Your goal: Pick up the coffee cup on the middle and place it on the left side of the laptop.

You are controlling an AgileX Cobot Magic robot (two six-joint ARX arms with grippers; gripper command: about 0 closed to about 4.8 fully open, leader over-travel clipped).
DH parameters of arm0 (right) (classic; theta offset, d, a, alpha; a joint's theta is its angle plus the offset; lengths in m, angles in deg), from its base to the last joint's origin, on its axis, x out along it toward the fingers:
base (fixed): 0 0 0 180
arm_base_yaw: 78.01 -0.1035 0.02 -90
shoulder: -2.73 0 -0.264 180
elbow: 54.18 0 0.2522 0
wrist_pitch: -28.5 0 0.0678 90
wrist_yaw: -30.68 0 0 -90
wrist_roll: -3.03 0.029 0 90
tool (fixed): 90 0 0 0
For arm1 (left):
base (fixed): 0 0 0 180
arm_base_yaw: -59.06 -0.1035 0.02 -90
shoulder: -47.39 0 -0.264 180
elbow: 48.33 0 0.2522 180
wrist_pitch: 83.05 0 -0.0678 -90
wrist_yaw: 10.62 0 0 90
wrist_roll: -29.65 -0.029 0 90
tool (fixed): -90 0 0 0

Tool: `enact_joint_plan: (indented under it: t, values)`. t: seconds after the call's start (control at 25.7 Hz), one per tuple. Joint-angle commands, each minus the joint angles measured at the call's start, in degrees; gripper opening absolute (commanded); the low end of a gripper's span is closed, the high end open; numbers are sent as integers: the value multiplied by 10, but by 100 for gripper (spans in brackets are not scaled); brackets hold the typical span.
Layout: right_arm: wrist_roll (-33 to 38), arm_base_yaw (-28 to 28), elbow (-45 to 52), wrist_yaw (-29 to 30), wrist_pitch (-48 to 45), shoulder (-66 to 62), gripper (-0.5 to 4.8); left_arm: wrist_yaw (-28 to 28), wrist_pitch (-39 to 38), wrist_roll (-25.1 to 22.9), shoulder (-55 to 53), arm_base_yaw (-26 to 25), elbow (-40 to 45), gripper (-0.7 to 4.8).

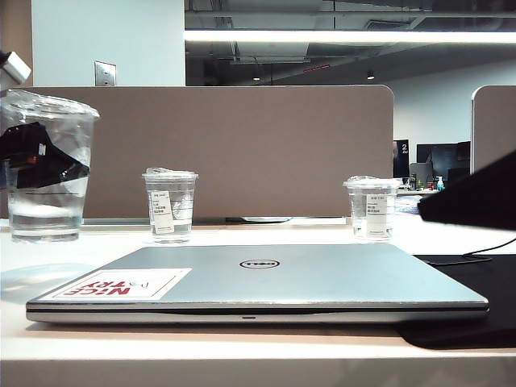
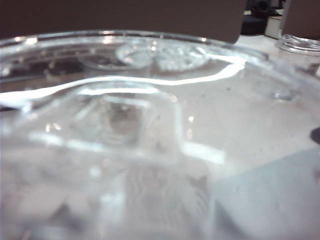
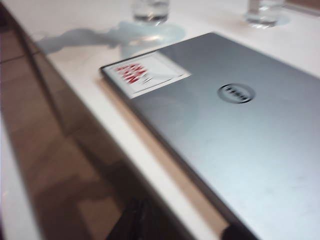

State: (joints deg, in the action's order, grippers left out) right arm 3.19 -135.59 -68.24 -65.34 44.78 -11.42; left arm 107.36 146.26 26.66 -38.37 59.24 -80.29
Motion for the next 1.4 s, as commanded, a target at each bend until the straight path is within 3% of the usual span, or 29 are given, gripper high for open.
enact_joint_plan:
  t: [0.04,0.27,0.55,0.82,0.86,0.9,1.17,1.4]
  values:
    - [0,-25,2,-1,-10,-7,-5,-3,10,0,-20,0,-1,340]
    - [0,-25,2,1,-10,-7,-5,-10,67,7,-94,0,-1,340]
    - [0,-24,2,1,-10,-7,-5,-14,65,0,-101,-3,-1,351]
    - [0,-24,2,1,-10,-7,-5,-14,64,0,-101,-3,-1,431]
    - [0,-24,2,1,-10,-7,-5,-14,64,0,-101,-3,-1,472]
    - [0,-24,2,1,-10,-7,-5,-13,63,2,-101,-3,0,479]
    - [0,-24,2,1,-10,-7,-5,18,60,20,-99,-3,15,479]
    - [0,-24,2,1,-10,-6,-5,18,117,41,-96,-3,54,479]
